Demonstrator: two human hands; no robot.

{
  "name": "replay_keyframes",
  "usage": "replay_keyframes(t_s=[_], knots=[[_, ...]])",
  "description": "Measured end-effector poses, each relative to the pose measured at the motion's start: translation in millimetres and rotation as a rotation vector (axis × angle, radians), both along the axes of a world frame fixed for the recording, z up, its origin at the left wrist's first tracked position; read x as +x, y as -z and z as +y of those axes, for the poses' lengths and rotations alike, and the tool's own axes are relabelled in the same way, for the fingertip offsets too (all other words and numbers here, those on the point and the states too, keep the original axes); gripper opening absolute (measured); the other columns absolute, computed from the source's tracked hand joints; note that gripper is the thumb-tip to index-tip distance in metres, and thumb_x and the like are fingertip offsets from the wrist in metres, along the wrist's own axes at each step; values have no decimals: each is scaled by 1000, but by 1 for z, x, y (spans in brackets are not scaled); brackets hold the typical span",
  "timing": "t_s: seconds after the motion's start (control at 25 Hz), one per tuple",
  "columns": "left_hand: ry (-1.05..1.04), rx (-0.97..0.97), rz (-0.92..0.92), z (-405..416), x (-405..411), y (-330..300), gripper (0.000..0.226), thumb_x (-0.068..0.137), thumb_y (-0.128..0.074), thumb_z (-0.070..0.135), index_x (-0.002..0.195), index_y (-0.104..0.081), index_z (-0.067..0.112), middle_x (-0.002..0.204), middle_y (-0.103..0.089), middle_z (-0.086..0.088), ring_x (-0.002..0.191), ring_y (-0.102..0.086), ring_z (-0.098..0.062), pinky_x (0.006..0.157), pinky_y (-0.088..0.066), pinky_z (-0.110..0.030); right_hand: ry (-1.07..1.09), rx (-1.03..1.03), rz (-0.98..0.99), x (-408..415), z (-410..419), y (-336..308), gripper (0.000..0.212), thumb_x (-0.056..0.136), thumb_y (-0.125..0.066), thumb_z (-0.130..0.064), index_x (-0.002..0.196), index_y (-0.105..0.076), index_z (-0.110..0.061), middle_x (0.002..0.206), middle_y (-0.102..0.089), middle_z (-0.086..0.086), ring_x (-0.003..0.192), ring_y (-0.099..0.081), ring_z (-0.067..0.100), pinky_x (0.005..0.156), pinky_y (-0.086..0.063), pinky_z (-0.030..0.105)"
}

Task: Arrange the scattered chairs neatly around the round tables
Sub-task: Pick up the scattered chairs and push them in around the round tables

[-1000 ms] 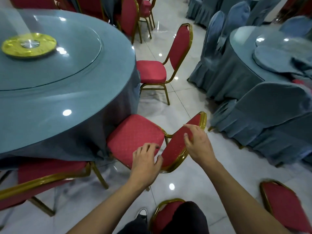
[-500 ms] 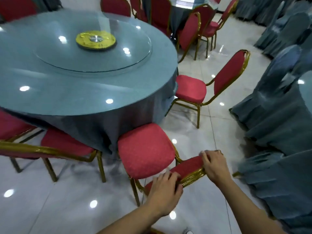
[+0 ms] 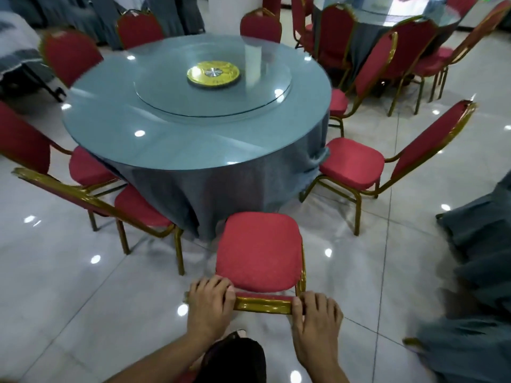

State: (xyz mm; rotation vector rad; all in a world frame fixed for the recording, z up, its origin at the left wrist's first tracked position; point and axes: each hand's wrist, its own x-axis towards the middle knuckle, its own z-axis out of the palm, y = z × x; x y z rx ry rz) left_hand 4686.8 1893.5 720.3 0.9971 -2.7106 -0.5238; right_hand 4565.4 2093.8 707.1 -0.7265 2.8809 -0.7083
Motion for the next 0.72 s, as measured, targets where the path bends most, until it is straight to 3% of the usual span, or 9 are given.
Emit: replay_keyframes(t_s=[0.12,0.28,0.4,0.52,0.6,0.72], knots=[[-46,0,38,-2,-33,-1,41,95,-26,37,79,-62,24,78,-59,9,73,-56,-19,73,-43,-41,20,-35,-62,-26,-6,4,52,101,-18,-56,117,-57,-27,111,-51,-2,110,-47,21,111,-32,54],[-149,15,39,-4,-97,1,39,97,-20,41,89,-55,26,79,-57,7,78,-53,-17,84,-40,-39,-109,-91,-74,-112,-21,2,61,101,-15,-59,146,-44,-30,140,-45,1,134,-39,20,118,-22,55],[-205,50,71,-11,-157,4,37,100,-18,46,92,-51,29,80,-55,9,80,-50,-14,87,-38,-36,-222,-35,-104,-193,-39,-2,69,97,-3,-65,154,-28,-36,158,-31,1,147,-24,19,121,-14,53],[-246,38,77,-1,-216,8,33,100,-21,46,92,-49,31,83,-54,11,81,-50,-14,83,-35,-35,-202,47,-108,-270,-44,-4,73,93,6,-69,157,-16,-42,166,-16,-1,152,-16,21,123,-9,53],[-289,24,67,10,-250,12,32,100,-24,45,94,-53,31,87,-55,11,84,-51,-13,84,-36,-34,-190,92,-142,-308,-44,-7,67,96,4,-66,157,-11,-44,167,-12,0,153,-13,23,122,-12,53],[-314,35,41,14,-292,13,38,99,-23,44,97,-58,30,94,-60,9,93,-55,-14,100,-38,-39,-199,39,-189,-351,-50,-10,60,101,-6,-54,158,-14,-37,166,-18,4,153,-11,22,122,-14,53]])
